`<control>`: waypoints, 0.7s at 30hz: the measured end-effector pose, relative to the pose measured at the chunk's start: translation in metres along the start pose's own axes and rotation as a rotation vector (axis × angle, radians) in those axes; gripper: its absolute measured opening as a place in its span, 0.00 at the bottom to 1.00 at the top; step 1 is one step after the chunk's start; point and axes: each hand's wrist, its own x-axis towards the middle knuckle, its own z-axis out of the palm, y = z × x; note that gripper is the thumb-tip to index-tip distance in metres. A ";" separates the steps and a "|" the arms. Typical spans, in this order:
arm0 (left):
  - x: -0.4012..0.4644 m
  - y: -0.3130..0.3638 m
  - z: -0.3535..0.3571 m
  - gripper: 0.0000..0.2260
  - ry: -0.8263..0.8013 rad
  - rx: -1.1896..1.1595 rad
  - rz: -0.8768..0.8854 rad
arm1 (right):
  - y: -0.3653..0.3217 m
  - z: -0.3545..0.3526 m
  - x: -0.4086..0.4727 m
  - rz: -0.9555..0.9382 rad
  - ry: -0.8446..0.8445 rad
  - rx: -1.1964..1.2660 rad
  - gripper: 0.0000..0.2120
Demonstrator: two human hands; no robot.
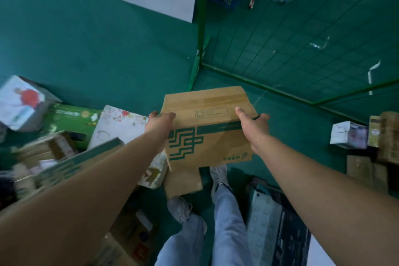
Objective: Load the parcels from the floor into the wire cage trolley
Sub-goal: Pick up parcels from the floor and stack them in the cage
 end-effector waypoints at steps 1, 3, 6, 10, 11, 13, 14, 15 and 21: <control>-0.025 0.003 -0.018 0.32 0.019 0.029 0.009 | -0.004 -0.008 -0.031 -0.001 -0.011 0.025 0.29; -0.060 0.002 -0.051 0.32 0.048 0.073 -0.019 | -0.006 -0.021 -0.081 0.015 -0.039 0.035 0.29; -0.099 -0.005 -0.094 0.31 0.031 0.137 -0.020 | -0.003 -0.043 -0.151 -0.011 -0.080 0.056 0.31; -0.174 -0.009 -0.128 0.27 -0.015 0.198 -0.012 | 0.008 -0.071 -0.222 -0.023 -0.148 0.027 0.39; -0.185 -0.011 -0.133 0.25 -0.018 0.207 -0.010 | 0.011 -0.075 -0.233 -0.006 -0.175 0.033 0.42; -0.208 -0.021 -0.143 0.24 -0.030 0.203 -0.001 | 0.023 -0.086 -0.260 0.023 -0.205 0.047 0.44; -0.217 -0.026 -0.147 0.24 -0.043 0.201 -0.001 | 0.030 -0.090 -0.272 0.026 -0.211 0.062 0.42; -0.229 -0.033 -0.149 0.25 -0.049 0.205 0.007 | 0.039 -0.096 -0.284 0.033 -0.205 0.074 0.42; -0.285 -0.083 -0.148 0.31 -0.006 0.245 0.063 | 0.107 -0.132 -0.340 0.070 -0.149 0.127 0.52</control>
